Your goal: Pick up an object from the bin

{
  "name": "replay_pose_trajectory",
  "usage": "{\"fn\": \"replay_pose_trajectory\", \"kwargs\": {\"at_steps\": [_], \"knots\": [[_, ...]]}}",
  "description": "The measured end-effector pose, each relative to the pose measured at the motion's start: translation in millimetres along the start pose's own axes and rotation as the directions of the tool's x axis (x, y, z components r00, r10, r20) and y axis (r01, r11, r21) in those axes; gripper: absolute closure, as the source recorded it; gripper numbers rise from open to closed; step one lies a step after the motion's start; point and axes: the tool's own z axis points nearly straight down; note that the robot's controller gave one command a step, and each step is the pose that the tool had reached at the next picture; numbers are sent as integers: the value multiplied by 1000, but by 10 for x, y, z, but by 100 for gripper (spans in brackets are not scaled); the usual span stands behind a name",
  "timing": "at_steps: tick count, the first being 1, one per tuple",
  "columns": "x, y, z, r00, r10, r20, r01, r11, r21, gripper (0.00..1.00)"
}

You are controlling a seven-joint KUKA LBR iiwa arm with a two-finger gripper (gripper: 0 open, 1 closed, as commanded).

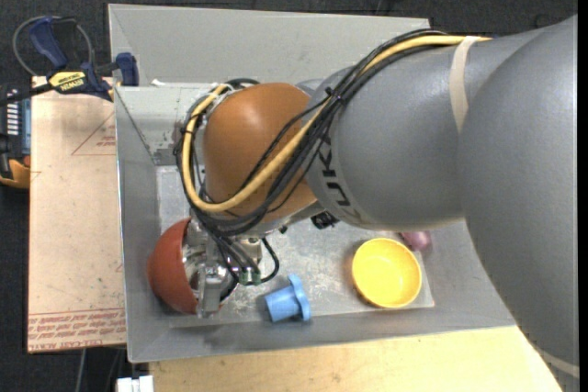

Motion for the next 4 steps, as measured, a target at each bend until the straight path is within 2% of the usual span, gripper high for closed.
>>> {"fn": "replay_pose_trajectory", "kwargs": {"at_steps": [1,2,3,4], "knots": [[-21,-16,-46,1000,6,7,-6,1000,-2,0],[1,76,898,997,-73,14,73,997,-5,0],[-1044,-23,552,977,-211,22,211,977,-3,0],[-1106,-24,697,998,61,7,-61,998,-6,0]]}}
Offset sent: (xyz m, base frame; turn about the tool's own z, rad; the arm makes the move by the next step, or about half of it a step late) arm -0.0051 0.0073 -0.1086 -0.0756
